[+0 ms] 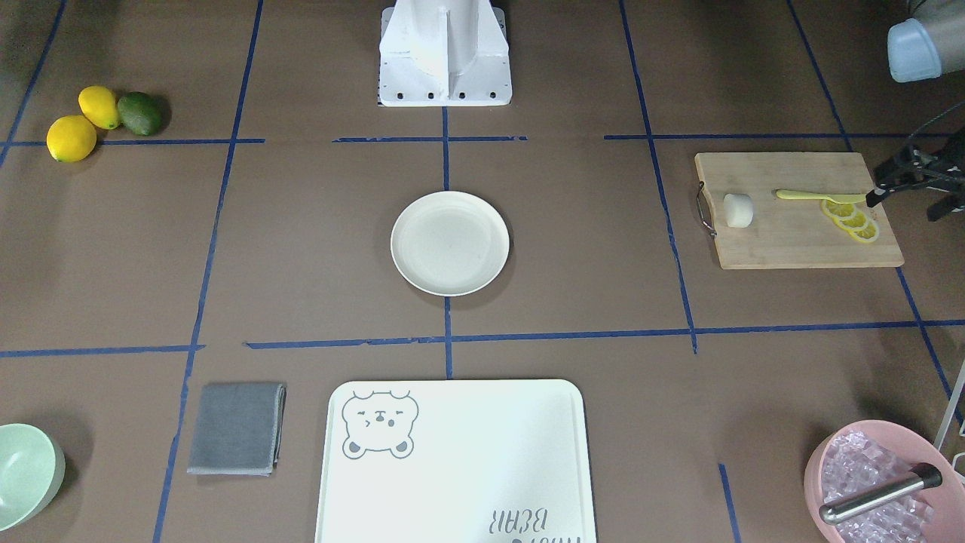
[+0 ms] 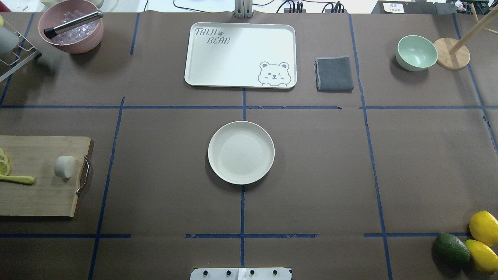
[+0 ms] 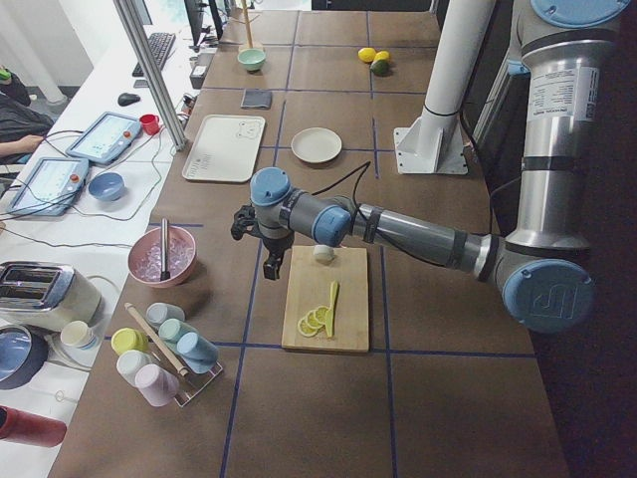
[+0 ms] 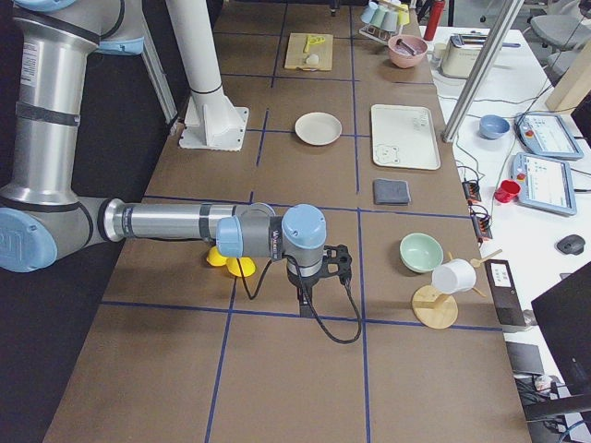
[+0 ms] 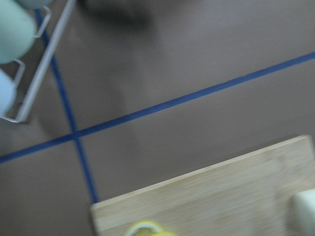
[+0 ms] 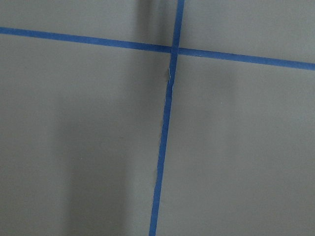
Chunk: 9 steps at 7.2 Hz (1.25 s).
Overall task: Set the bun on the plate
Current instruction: 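Reach the left gripper to the white bun on the cutting board and grasp it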
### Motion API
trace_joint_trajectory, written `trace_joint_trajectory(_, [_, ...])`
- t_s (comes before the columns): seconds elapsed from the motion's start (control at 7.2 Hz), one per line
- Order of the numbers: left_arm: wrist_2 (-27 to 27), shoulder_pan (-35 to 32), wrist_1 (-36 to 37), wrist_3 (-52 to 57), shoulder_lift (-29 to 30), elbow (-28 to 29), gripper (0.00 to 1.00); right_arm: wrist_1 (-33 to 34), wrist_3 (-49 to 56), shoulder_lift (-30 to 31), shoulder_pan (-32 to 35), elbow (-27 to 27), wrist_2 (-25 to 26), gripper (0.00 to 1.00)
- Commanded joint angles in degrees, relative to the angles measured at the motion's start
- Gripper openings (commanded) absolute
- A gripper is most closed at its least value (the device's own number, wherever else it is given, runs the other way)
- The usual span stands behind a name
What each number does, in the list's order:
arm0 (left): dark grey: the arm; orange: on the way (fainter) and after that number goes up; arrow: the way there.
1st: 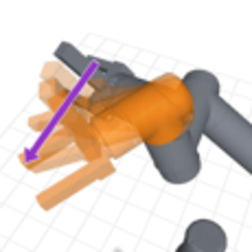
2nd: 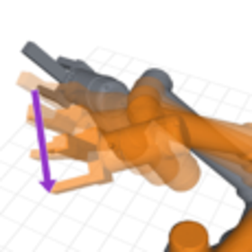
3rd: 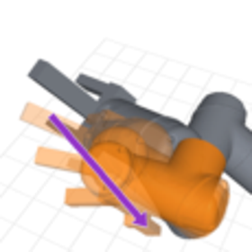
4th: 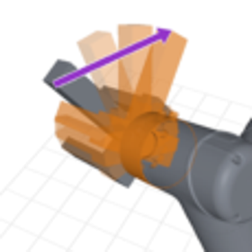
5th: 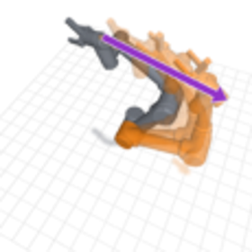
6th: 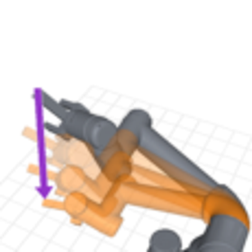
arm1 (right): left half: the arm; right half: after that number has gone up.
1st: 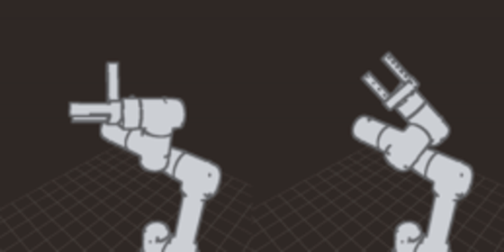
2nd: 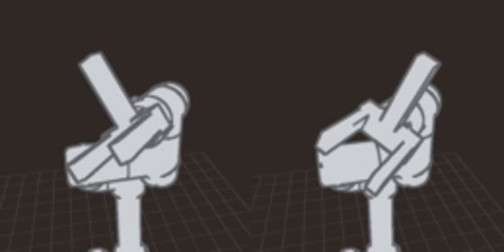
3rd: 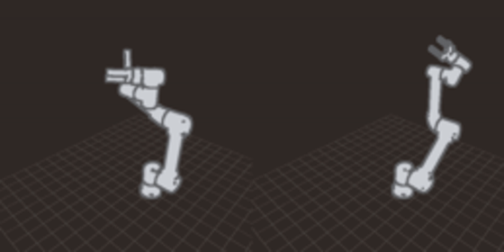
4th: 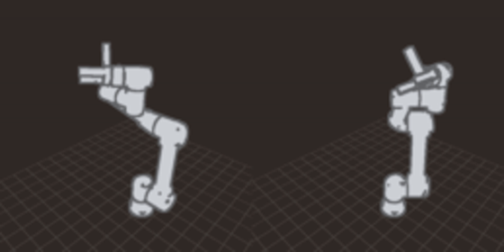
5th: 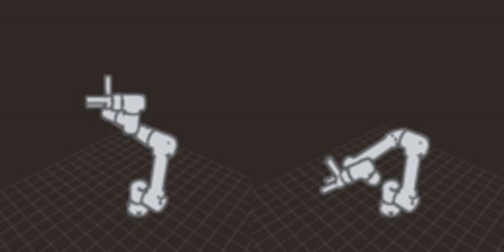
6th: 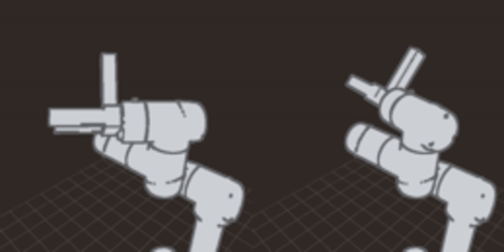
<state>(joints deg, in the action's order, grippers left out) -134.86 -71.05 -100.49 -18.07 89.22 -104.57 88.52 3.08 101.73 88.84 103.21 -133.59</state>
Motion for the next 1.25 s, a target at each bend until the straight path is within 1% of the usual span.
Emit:
trace_joint_trajectory(0.0, [7.20,11.23,-9.24,-16.65,-0.80,-0.81,1.00,-0.10,-0.09,0.13,0.02,-0.20,0.08,1.00])
trace_joint_trajectory(0.14, [9.25,15.98,-12.50,-20.39,-1.50,0.06,1.00,-0.10,-0.09,0.13,0.02,-0.29,0.08,1.00])
trace_joint_trajectory(0.28, [9.70,18.90,-14.54,-23.30,-1.51,0.59,1.00,-0.10,0.00,0.13,0.02,-0.46,0.17,1.00])
trace_joint_trajectory(0.42, [11.45,21.72,-16.73,-27.42,-1.59,0.68,1.00,-0.19,0.00,0.13,0.02,-0.46,0.08,1.00])
trace_joint_trajectory(0.56, [14.51,24.27,-17.71,-29.46,-1.68,1.20,1.00,-0.19,0.00,0.13,0.02,-0.55,0.26,1.00])
trace_joint_trajectory(0.69, [14.98,24.73,-17.90,-29.30,-1.60,2.60,1.00,-0.10,-0.09,0.13,0.02,-0.55,0.26,1.00])
trace_joint_trajectory(0.97, [15.07,25.08,-17.72,-29.13,-2.29,3.14,1.00,-0.19,0.00,0.22,0.02,-0.55,0.17,1.00])
trace_joint_trajectory(1.11, [15.07,25.17,-17.63,-29.13,-2.30,3.14,0.90,-0.19,0.00,0.22,0.02,-0.55,0.17,1.00])
